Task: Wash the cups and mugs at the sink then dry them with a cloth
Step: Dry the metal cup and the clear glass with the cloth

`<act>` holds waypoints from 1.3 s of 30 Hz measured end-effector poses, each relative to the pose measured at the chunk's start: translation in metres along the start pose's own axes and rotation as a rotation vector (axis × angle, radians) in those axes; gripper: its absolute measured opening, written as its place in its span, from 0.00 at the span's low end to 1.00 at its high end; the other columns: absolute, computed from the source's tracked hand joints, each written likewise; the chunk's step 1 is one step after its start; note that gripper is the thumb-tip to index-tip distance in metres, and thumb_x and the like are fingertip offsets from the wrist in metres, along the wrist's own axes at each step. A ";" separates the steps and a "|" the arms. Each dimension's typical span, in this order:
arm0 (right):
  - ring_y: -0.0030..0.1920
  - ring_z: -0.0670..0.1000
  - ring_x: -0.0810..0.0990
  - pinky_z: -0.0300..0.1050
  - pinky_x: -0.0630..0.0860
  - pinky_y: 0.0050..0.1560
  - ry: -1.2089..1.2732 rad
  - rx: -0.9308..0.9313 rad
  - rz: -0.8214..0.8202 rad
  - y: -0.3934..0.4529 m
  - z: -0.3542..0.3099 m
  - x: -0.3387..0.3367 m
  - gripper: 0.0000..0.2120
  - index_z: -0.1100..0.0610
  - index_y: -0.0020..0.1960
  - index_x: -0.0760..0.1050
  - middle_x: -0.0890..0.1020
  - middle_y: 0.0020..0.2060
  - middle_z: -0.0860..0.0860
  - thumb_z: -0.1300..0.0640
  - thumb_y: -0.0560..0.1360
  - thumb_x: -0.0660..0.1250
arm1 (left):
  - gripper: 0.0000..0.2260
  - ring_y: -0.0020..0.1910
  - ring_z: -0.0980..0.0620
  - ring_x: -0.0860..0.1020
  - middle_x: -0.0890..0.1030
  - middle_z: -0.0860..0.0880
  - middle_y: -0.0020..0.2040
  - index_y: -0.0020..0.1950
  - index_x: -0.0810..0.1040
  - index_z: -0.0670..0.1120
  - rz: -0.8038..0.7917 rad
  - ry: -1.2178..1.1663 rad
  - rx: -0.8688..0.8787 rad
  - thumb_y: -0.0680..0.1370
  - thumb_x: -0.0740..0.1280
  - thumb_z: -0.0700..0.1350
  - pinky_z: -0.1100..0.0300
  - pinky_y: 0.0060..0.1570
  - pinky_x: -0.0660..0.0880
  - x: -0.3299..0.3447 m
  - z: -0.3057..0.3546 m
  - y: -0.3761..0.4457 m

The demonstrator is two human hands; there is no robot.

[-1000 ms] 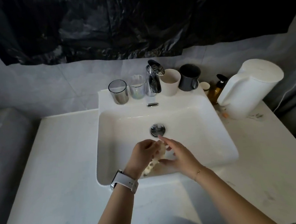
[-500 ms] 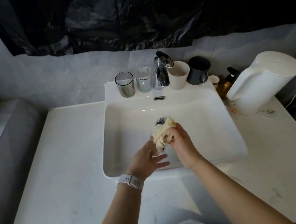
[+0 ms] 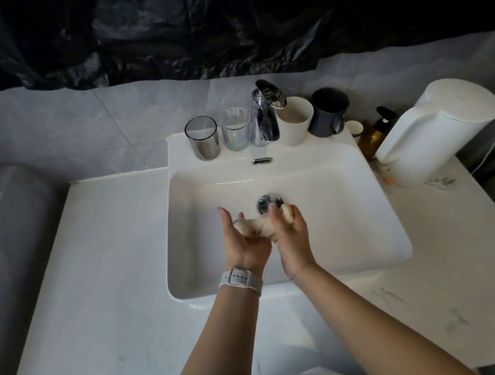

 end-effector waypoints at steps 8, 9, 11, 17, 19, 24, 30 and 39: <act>0.21 0.50 0.62 0.38 0.65 0.26 0.714 0.830 0.255 0.035 0.016 0.021 0.19 0.55 0.32 0.58 0.63 0.21 0.52 0.56 0.82 0.51 | 0.27 0.20 0.51 0.54 0.55 0.52 0.22 0.22 0.55 0.49 0.088 -0.097 0.151 0.82 0.55 0.51 0.61 0.29 0.53 -0.004 0.019 0.025; 0.19 0.50 0.58 0.36 0.62 0.24 0.746 0.930 0.290 0.039 0.020 0.019 0.19 0.55 0.30 0.55 0.59 0.19 0.51 0.59 0.80 0.48 | 0.27 0.20 0.51 0.54 0.55 0.52 0.22 0.22 0.55 0.50 0.065 -0.060 0.166 0.81 0.56 0.50 0.60 0.30 0.52 -0.002 0.017 0.026; 0.22 0.50 0.56 0.37 0.62 0.25 0.735 1.042 0.350 0.040 0.028 0.015 0.18 0.54 0.28 0.52 0.56 0.20 0.51 0.60 0.77 0.46 | 0.27 0.20 0.53 0.53 0.55 0.52 0.21 0.22 0.55 0.50 0.009 0.035 0.182 0.81 0.57 0.49 0.60 0.29 0.50 0.000 0.012 0.028; 0.21 0.48 0.59 0.34 0.63 0.18 0.579 1.142 0.375 0.047 0.039 0.004 0.18 0.57 0.28 0.58 0.61 0.23 0.51 0.60 0.77 0.49 | 0.24 0.24 0.53 0.55 0.56 0.52 0.24 0.25 0.58 0.49 -0.016 0.289 0.194 0.81 0.58 0.47 0.56 0.32 0.56 -0.007 0.002 0.032; 0.19 0.49 0.65 0.35 0.66 0.20 0.438 1.039 0.224 0.052 0.037 -0.003 0.19 0.60 0.28 0.64 0.67 0.22 0.53 0.61 0.77 0.51 | 0.24 0.26 0.53 0.58 0.59 0.52 0.26 0.27 0.60 0.49 0.034 0.278 0.217 0.82 0.59 0.50 0.59 0.33 0.60 -0.014 0.002 0.031; 0.49 0.46 0.76 0.39 0.71 0.49 -0.291 0.413 -0.157 0.037 0.023 -0.035 0.11 0.53 0.59 0.71 0.78 0.50 0.49 0.56 0.77 0.66 | 0.20 0.33 0.51 0.71 0.69 0.52 0.25 0.32 0.67 0.48 -0.012 0.022 0.191 0.82 0.61 0.55 0.52 0.54 0.72 -0.034 0.016 0.017; 0.74 0.41 0.58 0.33 0.54 0.72 -0.864 -0.381 -0.563 -0.010 0.029 -0.064 0.38 0.49 0.76 0.57 0.62 0.73 0.43 0.62 0.70 0.68 | 0.19 0.31 0.47 0.73 0.65 0.51 0.22 0.34 0.61 0.49 -0.043 -0.122 0.018 0.84 0.52 0.52 0.42 0.70 0.57 -0.052 0.008 -0.003; 0.45 0.59 0.78 0.49 0.73 0.40 -1.206 -0.541 -0.657 0.019 0.026 -0.051 0.10 0.62 0.51 0.74 0.77 0.47 0.56 0.65 0.70 0.67 | 0.07 0.43 0.46 0.80 0.79 0.43 0.39 0.37 0.79 0.43 -0.267 0.597 -0.095 0.75 0.66 0.40 0.49 0.60 0.74 -0.042 0.026 -0.023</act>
Point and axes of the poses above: each hand's wrist, its own y-axis towards the middle knuckle, its own x-axis out of the palm, z = x × y, the point moved 3 cm from there along y, towards the middle knuckle
